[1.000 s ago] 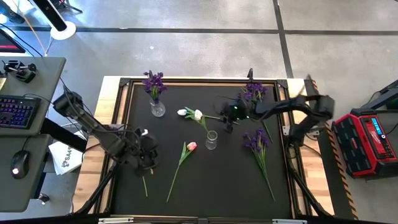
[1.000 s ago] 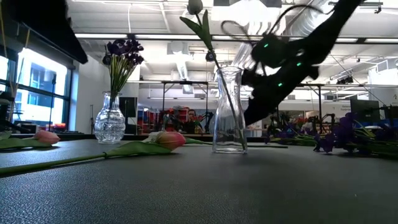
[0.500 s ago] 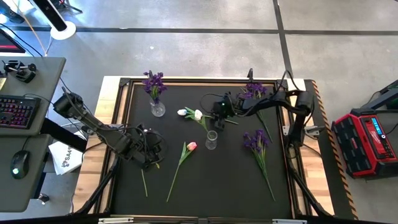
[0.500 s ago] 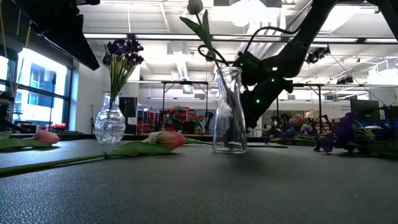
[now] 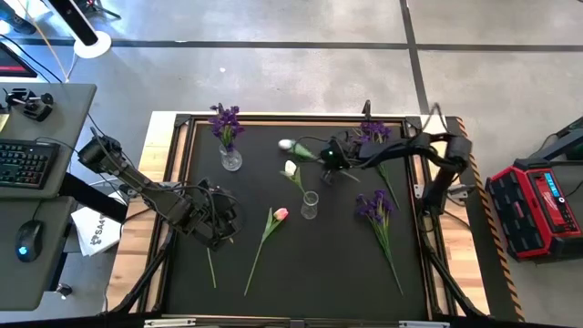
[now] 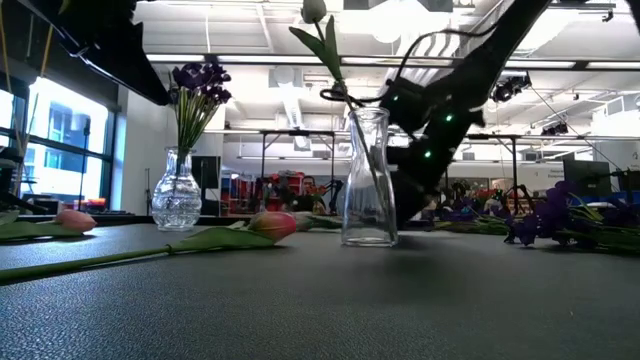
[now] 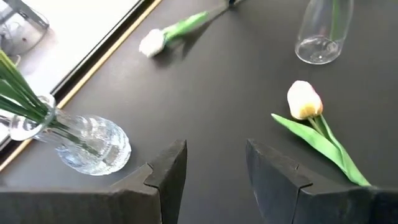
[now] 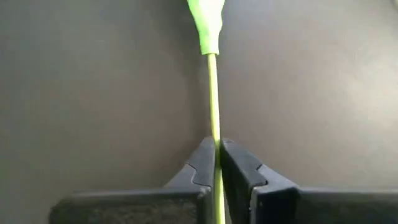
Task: Sort flowers into vase by color
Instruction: Put the white tulip into the right transparent flower vase
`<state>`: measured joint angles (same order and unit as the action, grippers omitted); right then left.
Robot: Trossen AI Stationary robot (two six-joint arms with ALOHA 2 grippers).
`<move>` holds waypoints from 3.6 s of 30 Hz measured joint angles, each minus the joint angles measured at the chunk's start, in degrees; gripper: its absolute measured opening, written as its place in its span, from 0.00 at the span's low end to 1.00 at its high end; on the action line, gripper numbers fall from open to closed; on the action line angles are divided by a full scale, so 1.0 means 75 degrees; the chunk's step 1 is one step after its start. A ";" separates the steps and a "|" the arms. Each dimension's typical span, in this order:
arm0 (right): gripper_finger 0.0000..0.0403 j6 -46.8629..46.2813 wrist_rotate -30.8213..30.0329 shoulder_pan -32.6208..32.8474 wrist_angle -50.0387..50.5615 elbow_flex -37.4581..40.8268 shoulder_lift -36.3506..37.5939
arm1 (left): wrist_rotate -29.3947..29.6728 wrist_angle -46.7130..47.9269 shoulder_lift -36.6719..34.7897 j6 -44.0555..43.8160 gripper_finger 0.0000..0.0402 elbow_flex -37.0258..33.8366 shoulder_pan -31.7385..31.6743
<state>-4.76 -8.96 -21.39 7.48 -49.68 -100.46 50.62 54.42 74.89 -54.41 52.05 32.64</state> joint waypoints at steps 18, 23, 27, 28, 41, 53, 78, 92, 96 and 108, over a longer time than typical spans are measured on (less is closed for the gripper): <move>0.01 -0.5064 -0.1052 0.1704 0.2781 -0.0008 0.0774 | 0.0552 0.1181 -0.0003 -0.0550 0.38 0.0000 0.0007; 0.03 -0.5759 -0.1305 0.2205 0.2821 -0.0008 0.0722 | 0.0617 0.1761 -0.0006 -0.0924 0.38 0.0000 0.0133; 0.11 -0.5974 -0.1339 0.2462 0.3198 -0.0008 0.0765 | 0.0789 0.2008 -0.0006 -0.1157 0.38 -0.0003 0.0357; 0.15 -0.6032 -0.1336 0.2499 0.3327 -0.0008 0.0774 | 0.0826 0.2033 -0.0006 -0.1213 0.38 -0.0003 0.0418; 0.45 -0.3688 -0.1636 0.2244 0.1962 -0.0011 0.0864 | 0.1238 0.2029 -0.0006 -0.1483 0.38 -0.0003 0.0908; 0.35 -0.2285 -0.1636 0.1281 0.1216 -0.0011 0.0864 | 0.1234 0.2025 -0.0006 -0.1570 0.38 -0.0003 0.0912; 0.04 -0.2548 -0.2125 0.0889 0.1079 0.0015 0.0341 | 0.1191 0.2022 -0.0003 -0.1661 0.38 -0.0003 0.0912; 0.00 -0.1046 -0.2702 0.1486 -0.2000 0.1706 0.4162 | 0.1450 0.1957 -0.0006 -0.2142 0.38 -0.0428 0.1142; 0.00 -0.0525 -0.2182 0.1936 -0.4991 0.3221 0.5383 | 0.1509 0.1955 -0.0003 -0.2756 0.38 -0.0813 0.1224; 0.00 0.1670 -0.0150 0.3635 -1.0964 0.4161 0.5518 | 0.2628 0.0905 -0.0006 -0.2189 0.38 -0.1122 0.1218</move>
<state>7.76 -10.09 5.88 -74.75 -18.47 -59.07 70.33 61.21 74.85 -70.83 43.64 41.78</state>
